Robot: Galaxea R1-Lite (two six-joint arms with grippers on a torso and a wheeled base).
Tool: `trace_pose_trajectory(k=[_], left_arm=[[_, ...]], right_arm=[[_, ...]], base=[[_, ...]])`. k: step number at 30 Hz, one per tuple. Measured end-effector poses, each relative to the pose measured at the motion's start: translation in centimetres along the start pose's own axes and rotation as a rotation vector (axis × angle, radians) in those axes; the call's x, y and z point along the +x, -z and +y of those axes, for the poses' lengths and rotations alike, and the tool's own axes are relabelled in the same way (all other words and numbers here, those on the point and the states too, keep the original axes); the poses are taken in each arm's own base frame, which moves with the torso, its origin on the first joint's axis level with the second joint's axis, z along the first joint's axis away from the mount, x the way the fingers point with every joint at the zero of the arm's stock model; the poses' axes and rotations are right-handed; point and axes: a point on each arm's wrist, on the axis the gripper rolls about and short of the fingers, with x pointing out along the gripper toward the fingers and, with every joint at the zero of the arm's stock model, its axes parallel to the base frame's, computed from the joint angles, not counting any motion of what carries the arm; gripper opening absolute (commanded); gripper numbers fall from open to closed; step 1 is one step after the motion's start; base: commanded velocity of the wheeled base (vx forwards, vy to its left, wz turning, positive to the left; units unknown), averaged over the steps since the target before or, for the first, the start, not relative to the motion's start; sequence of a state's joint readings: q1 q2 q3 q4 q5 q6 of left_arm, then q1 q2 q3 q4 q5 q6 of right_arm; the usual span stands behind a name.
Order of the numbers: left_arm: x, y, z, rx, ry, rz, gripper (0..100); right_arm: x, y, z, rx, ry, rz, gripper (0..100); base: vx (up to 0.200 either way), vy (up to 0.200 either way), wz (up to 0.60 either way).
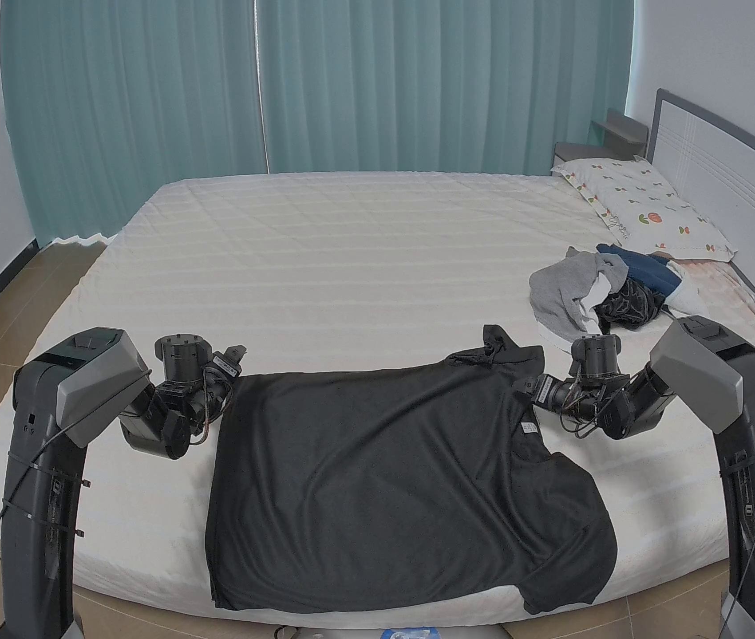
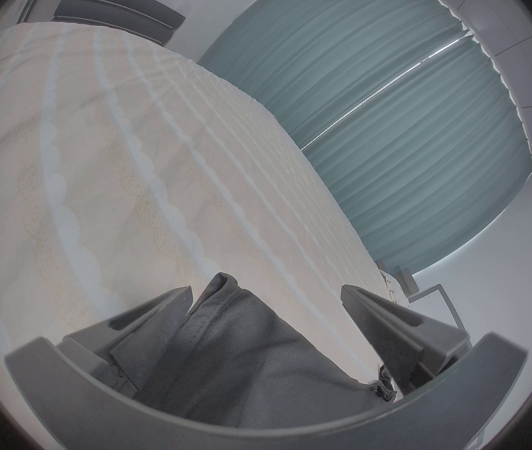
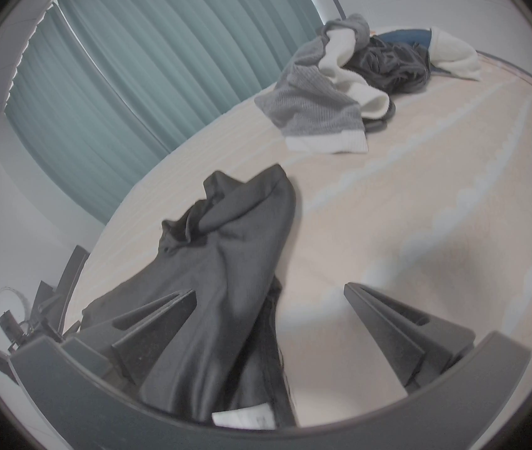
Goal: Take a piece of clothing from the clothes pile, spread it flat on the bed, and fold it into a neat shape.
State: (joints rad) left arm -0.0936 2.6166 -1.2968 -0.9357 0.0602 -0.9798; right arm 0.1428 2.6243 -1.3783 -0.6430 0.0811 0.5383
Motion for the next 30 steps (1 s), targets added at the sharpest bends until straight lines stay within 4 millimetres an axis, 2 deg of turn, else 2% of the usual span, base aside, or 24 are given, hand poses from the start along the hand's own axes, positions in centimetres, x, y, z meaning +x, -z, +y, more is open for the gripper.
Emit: trace_pose_trajectory(k=[6,15,16,30], left_arm=[[0.0,0.0,0.0,-0.001,-0.001,0.000,100],[0.0,0.0,0.0,0.000,-0.002,0.001,100],[0.0,0.0,0.0,0.000,-0.002,0.001,100],[0.0,0.0,0.0,0.000,-0.002,0.000,100]], right_arm=[[-1.5,1.2,-1.0,-0.007,-0.074,0.109,100],[-2.5,1.6,-1.2,-0.072,-0.083,0.137,100],[-2.5,1.6,-1.3,-0.074,-0.082,0.139,0],[-2.6,1.9,-1.6,-0.105,-0.077,0.144,0]], base=[[0.000,0.000,0.00],[0.000,0.000,0.00],[0.000,0.000,0.00],[0.000,0.000,0.00]])
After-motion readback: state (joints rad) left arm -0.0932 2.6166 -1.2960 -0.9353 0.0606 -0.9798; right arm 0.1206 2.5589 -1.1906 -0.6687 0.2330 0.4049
